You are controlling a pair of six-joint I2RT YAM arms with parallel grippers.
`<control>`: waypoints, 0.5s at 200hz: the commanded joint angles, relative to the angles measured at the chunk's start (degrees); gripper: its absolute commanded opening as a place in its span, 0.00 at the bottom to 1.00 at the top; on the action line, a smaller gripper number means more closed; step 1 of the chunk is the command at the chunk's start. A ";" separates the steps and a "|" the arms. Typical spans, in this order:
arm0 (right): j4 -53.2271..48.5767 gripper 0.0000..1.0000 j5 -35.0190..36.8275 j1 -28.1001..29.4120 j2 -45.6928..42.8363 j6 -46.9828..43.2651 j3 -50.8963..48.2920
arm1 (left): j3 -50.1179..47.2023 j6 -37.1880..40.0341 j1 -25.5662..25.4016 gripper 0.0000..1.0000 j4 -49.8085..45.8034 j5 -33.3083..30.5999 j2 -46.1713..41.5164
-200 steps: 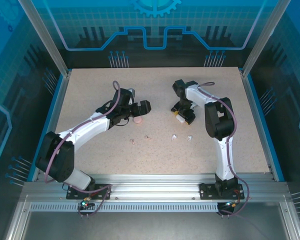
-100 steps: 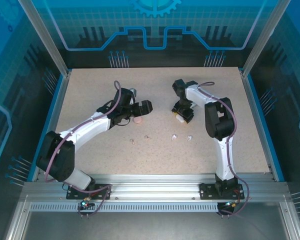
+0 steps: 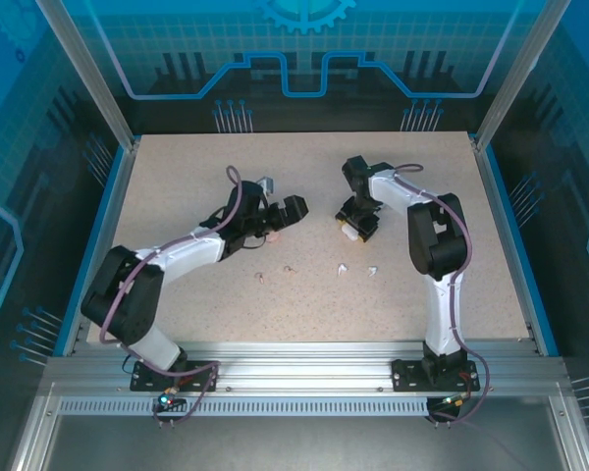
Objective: Insert wireless bluetooth earbuds into charging case
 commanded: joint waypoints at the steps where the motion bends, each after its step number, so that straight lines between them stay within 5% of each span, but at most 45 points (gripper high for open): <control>1: 1.78 0.55 -4.31 -0.79 -2.54 1.98 -0.38 | -2.99 -5.45 -1.05 0.99 21.31 4.86 4.82; 56: 2.67 0.55 -6.76 -1.84 -3.64 5.59 1.80 | 0.70 -4.71 -4.17 0.98 28.46 4.43 13.99; 100: 1.79 0.55 -7.59 -2.73 -4.22 6.26 4.02 | 3.97 -5.11 -5.49 0.85 31.56 4.04 18.87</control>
